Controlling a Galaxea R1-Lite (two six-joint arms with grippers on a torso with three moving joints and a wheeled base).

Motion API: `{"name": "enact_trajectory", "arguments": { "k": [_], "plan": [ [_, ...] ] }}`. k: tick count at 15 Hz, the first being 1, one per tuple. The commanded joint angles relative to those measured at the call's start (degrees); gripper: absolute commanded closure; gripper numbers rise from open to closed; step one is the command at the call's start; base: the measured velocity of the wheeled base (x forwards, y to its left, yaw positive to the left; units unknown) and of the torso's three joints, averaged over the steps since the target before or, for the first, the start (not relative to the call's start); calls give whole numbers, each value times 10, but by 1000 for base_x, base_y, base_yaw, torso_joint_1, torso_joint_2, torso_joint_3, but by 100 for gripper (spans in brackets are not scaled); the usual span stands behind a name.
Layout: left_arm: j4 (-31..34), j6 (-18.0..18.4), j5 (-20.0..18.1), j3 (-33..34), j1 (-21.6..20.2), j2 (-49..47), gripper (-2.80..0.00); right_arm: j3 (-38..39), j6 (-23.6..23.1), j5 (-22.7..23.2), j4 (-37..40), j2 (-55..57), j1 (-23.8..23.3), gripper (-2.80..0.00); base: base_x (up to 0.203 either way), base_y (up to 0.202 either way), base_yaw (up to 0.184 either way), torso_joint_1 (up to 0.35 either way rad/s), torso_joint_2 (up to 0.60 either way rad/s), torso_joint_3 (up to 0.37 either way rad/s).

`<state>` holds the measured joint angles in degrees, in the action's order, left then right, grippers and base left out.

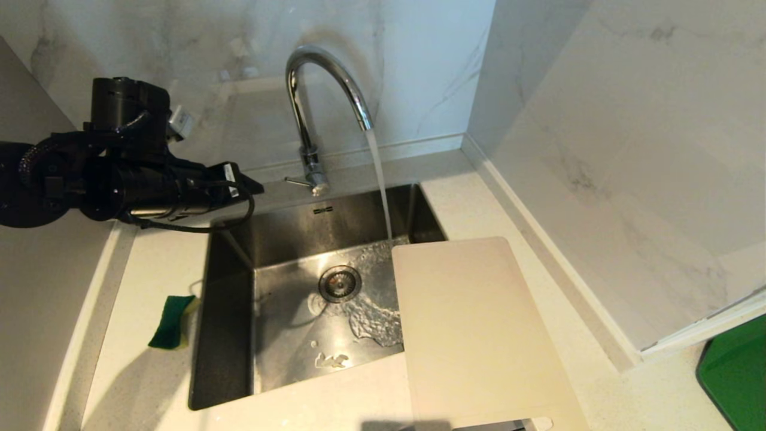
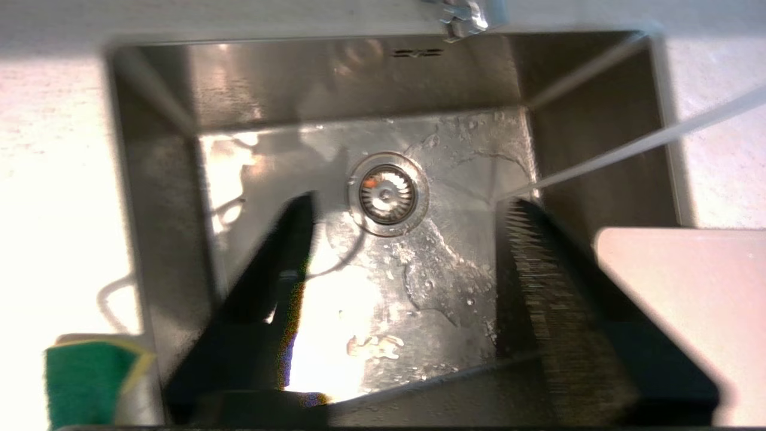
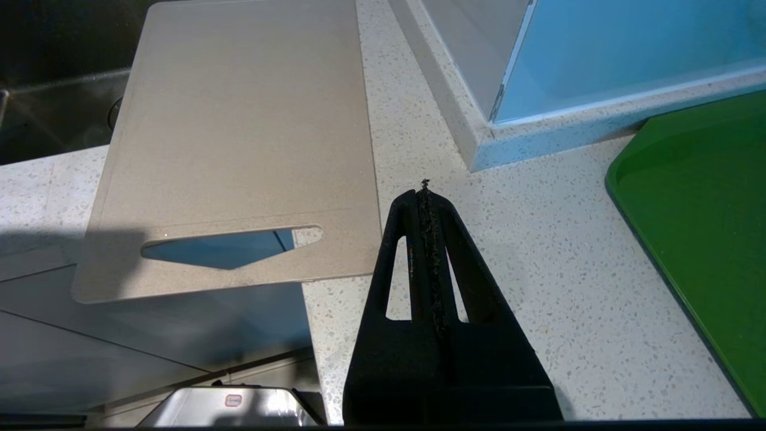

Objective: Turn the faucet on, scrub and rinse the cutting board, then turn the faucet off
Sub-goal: Turn on the tap, then pick up the cleaning cloth

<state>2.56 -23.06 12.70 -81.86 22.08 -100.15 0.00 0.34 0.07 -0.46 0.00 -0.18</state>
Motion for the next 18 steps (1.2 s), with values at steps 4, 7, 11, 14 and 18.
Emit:
{"name": "enact_trajectory", "arguments": {
  "k": [4,7,11,14,18],
  "plan": [
    [-4,9,-19,46,21,22,0,0,0,0,-1,0,0,0,0,0,0,0,0,0],
    [-22,41,-14,88,43,32,0,0,0,0,-1,0,0,0,0,0,0,0,0,0],
    [-31,57,-16,130,17,69,0,0,0,0,-1,-1,0,0,0,0,0,0,0,0],
    [-26,57,-18,143,-12,98,0,0,0,0,-1,0,0,0,0,0,0,0,0,0],
    [-26,87,-17,185,-47,132,0,0,0,0,-1,-1,0,0,0,0,0,0,0,0]
  ]
}}
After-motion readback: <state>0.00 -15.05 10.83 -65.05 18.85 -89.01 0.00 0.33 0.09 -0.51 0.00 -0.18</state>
